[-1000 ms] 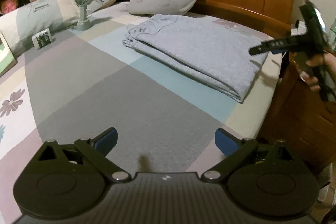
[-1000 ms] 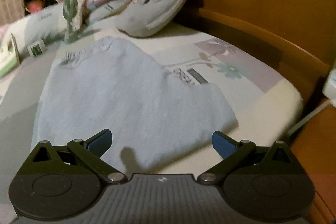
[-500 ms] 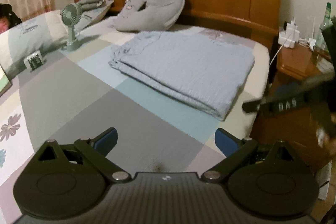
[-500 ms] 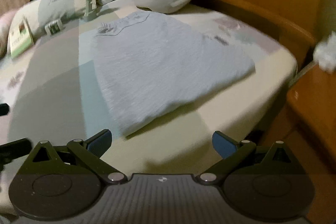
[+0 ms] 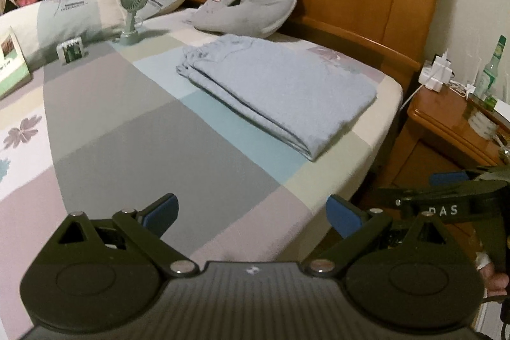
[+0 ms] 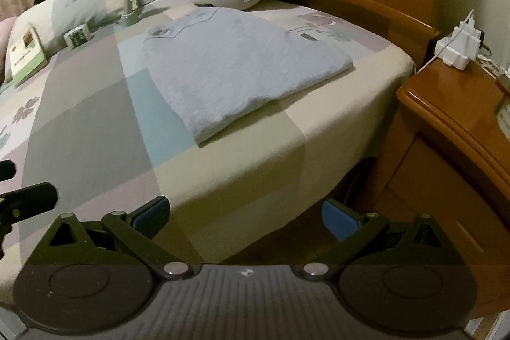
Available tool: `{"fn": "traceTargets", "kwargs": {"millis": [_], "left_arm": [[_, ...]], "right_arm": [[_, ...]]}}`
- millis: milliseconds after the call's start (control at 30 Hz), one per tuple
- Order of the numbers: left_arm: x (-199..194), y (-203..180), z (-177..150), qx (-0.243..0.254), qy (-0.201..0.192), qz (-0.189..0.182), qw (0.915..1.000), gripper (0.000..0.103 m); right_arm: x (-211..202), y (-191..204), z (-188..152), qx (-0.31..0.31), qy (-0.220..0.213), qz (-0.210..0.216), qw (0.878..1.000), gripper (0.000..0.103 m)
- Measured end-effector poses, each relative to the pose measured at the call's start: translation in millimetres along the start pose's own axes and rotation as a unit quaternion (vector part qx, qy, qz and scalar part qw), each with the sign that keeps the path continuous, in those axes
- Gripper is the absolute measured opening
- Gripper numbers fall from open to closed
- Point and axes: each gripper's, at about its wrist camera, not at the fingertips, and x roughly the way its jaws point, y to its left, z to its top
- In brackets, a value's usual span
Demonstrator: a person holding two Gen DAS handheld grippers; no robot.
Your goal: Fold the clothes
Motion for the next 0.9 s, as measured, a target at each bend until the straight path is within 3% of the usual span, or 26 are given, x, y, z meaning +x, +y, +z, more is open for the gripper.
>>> {"fn": "traceTargets", "kwargs": {"millis": [900], "left_arm": [[4,-9,-6,0.007,0.043,0.024,0.9988,0.100]], "right_arm": [[-14,11,-4,-0.039,-0.011,-0.012,0.999,0.103]]}}
